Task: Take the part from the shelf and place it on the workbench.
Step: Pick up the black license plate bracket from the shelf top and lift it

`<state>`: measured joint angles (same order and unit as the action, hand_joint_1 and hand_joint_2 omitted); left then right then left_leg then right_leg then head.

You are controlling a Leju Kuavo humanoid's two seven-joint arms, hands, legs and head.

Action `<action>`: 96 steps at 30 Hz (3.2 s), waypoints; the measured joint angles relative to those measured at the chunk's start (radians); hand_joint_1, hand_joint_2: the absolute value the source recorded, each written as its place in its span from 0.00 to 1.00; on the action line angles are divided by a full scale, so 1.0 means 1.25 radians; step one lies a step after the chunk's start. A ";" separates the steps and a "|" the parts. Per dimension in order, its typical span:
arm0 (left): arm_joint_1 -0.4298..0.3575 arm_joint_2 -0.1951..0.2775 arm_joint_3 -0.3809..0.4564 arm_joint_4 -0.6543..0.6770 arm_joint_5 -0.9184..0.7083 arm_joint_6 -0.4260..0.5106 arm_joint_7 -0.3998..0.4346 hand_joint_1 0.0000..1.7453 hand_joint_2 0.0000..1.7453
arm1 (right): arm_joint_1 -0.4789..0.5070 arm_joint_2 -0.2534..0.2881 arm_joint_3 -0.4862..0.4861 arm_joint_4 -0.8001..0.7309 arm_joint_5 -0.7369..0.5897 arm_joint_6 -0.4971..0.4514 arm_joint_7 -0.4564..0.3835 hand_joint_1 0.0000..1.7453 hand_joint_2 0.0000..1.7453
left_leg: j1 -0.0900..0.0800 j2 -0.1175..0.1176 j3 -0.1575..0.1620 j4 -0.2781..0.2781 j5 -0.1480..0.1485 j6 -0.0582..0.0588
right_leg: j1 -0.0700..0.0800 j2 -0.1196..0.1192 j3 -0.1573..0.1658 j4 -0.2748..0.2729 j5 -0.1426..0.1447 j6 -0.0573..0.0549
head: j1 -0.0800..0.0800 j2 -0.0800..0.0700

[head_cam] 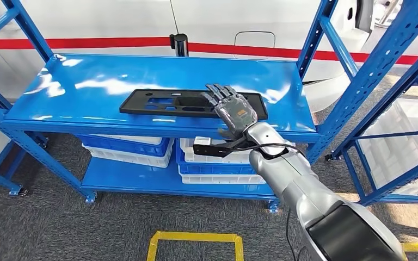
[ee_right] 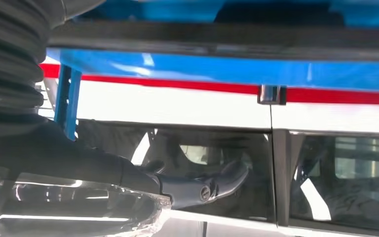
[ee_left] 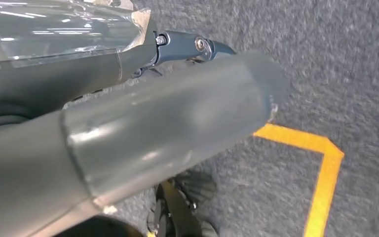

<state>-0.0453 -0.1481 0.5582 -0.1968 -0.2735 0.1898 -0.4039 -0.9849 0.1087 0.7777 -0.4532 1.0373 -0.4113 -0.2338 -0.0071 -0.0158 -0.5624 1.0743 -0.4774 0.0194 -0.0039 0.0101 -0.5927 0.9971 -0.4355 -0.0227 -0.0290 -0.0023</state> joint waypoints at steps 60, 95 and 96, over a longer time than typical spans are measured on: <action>0.002 -0.014 0.032 -0.034 0.037 -0.041 -0.205 0.00 0.00 | -0.043 -0.014 -0.130 0.072 0.088 -0.004 0.070 0.97 1.00 | 0.018 0.006 -0.045 -0.053 0.048 -0.004 | -0.004 -0.002 0.055 -0.023 -0.034 0.047 | -0.002 0.000; -0.004 0.001 0.002 -0.015 -0.004 0.053 -0.080 0.00 0.00 | 0.150 -0.305 -0.234 -0.581 -0.081 0.073 -0.022 0.97 1.00 | 0.014 0.009 -0.033 -0.068 0.053 0.025 | -0.016 -0.005 0.041 0.010 -0.055 0.063 | -0.002 0.000; -0.005 0.002 -0.001 -0.015 -0.007 0.055 -0.079 0.00 0.00 | 0.155 -0.311 -0.238 -0.582 -0.082 0.074 -0.023 0.97 1.00 | 0.016 0.010 -0.030 -0.073 0.056 0.028 | -0.018 -0.006 0.019 0.055 -0.076 0.060 | -0.001 0.000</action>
<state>-0.0516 -0.1457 0.5572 -0.2156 -0.2826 0.2581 -0.5023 -0.7908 -0.2796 0.4808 -1.1811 0.9346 -0.3191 -0.2620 0.0125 -0.0032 -0.5998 0.9835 -0.4080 0.0542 -0.0261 0.0027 -0.5684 1.0653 -0.5307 0.0518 -0.0301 -0.0023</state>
